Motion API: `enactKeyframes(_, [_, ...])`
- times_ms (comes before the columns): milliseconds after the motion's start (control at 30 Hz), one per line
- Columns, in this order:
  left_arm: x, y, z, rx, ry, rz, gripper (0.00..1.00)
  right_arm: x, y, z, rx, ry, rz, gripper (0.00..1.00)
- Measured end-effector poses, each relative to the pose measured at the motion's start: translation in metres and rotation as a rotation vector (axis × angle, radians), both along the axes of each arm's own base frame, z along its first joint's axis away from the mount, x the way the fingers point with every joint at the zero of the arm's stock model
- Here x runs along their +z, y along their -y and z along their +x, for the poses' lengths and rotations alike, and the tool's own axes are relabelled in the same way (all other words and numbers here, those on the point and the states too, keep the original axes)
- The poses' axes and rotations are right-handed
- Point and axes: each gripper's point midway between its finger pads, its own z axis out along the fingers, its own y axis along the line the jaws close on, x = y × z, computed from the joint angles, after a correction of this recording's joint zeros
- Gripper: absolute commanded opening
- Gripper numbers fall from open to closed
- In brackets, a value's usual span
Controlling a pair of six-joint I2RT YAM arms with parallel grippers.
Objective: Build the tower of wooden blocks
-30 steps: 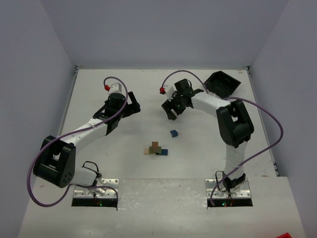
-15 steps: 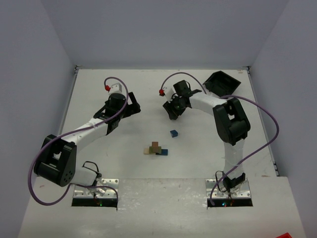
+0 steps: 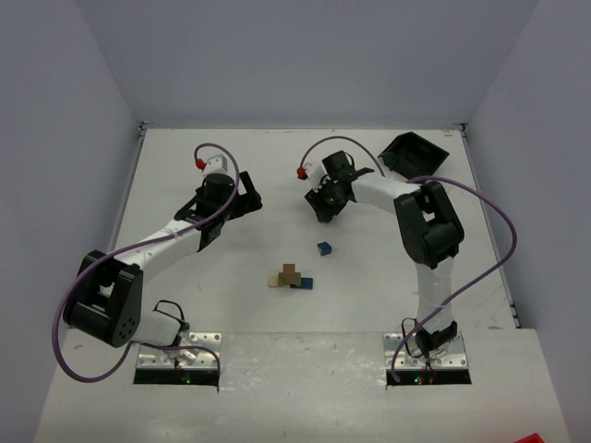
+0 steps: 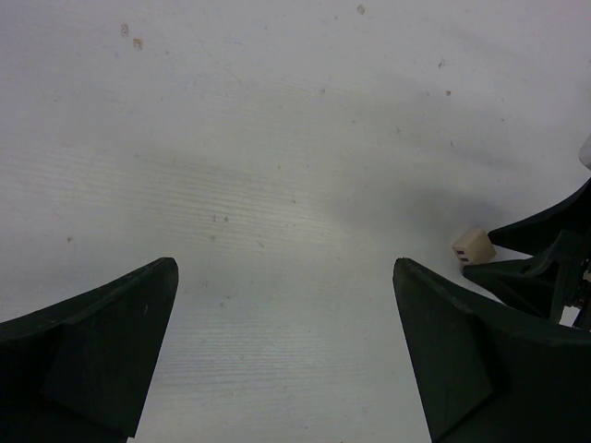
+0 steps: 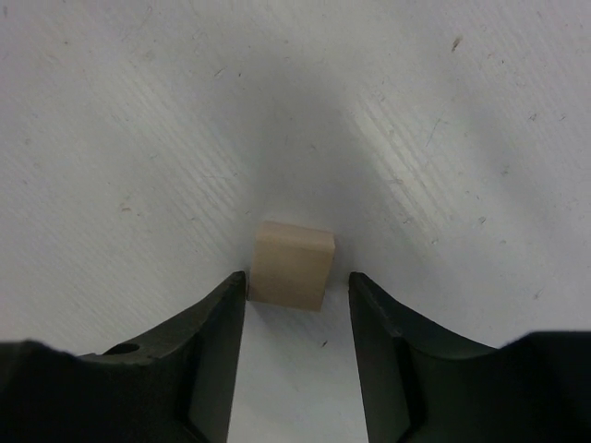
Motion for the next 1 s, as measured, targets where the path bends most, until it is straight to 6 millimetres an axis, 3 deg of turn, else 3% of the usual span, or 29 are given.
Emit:
enactKeyframes(200, [0.000,0.000,0.000,0.000,0.000,0.000,1.00,0.001,-0.004,0.003,-0.005,0.017,0.025,0.24])
enactKeyframes(367, [0.000,0.000,0.000,0.000,0.000,0.000,1.00,0.009,-0.007,-0.009,0.022,0.016,0.051,0.22])
enactKeyframes(467, [0.000,0.000,0.000,-0.001,0.000,-0.001,1.00,0.036,-0.015,-0.014,0.053,0.053,0.075,0.21])
enactKeyframes(600, [0.000,0.001,0.000,-0.003,0.000,-0.002,1.00,0.097,-0.037,-0.025,0.143,0.180,0.138,0.21])
enactKeyframes(767, [0.002,0.002,-0.001,-0.008,0.005,-0.007,1.00,0.175,-0.076,-0.084,0.357,0.352,0.219,0.22])
enactKeyframes(833, [0.005,0.002,-0.001,-0.008,0.010,-0.009,1.00,0.191,-0.091,-0.107,0.442,0.379,0.252,0.22])
enactKeyframes(900, [0.008,0.001,-0.001,-0.007,0.018,-0.011,1.00,0.196,-0.099,-0.127,0.499,0.384,0.265,0.22])
enactKeyframes(1000, [0.012,0.000,-0.002,-0.004,0.031,-0.012,1.00,0.184,-0.102,-0.151,0.552,0.342,0.245,0.22])
